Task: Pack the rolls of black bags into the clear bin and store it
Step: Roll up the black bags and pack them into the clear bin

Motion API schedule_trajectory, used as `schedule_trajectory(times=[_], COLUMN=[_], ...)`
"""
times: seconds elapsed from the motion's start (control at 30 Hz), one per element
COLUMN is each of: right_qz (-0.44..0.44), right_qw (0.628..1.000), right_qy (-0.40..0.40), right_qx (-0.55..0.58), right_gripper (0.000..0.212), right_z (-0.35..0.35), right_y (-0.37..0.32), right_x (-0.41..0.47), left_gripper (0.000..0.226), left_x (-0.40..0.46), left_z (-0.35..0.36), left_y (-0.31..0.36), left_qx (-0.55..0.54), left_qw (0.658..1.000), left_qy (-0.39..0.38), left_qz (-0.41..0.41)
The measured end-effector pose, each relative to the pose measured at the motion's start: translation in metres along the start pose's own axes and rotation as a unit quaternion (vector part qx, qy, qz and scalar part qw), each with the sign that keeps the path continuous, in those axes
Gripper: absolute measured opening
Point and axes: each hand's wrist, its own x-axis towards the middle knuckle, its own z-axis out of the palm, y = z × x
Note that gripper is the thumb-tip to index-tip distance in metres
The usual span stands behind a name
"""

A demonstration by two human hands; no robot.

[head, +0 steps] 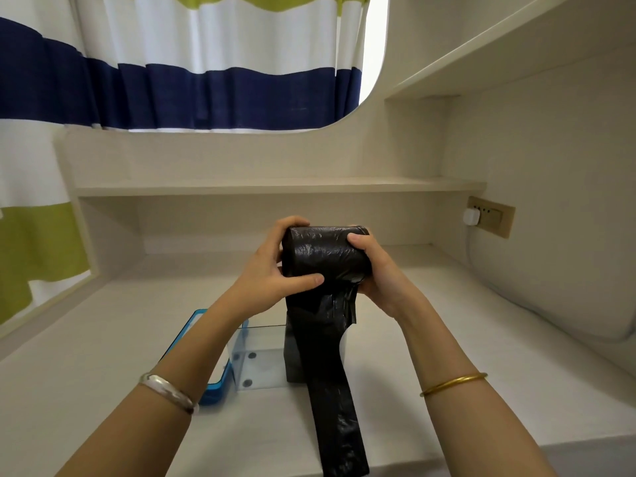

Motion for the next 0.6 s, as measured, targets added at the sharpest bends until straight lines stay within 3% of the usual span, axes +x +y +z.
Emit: schedule_trajectory(times=[0.1, 0.2, 0.27, 0.37, 0.5, 0.6], right_qz=[-0.024, -0.044, -0.049, -0.051, -0.045, -0.038], right_qw=[0.999, 0.997, 0.996, 0.996, 0.997, 0.999], right_qy=[0.025, 0.045, 0.056, 0.056, 0.043, 0.025], right_qx=[-0.022, -0.045, -0.048, -0.044, -0.039, -0.030], right_gripper=[0.041, 0.034, 0.033, 0.034, 0.042, 0.046], right_z=[0.0047, 0.0088, 0.0091, 0.0091, 0.0093, 0.0071], right_y=[-0.0005, 0.0017, 0.0029, 0.0010, -0.0034, -0.0056], right_x=[0.0007, 0.0020, 0.0021, 0.0022, 0.0027, 0.0025], left_gripper=[0.065, 0.071, 0.067, 0.063, 0.077, 0.060], left_x=[0.0052, 0.0102, 0.0094, 0.0096, 0.0089, 0.0061], left_z=[0.0041, 0.0046, 0.0054, 0.0057, 0.0040, 0.0035], left_y=[0.0043, 0.0059, 0.0059, 0.0046, 0.0002, 0.0010], left_qx=[-0.073, -0.127, -0.155, -0.200, -0.210, -0.174], left_qw=[0.993, 0.967, 0.955, 0.952, 0.959, 0.973], left_qy=[0.001, -0.010, -0.018, 0.000, 0.009, 0.005], left_qz=[-0.091, -0.220, -0.250, -0.233, -0.193, -0.150])
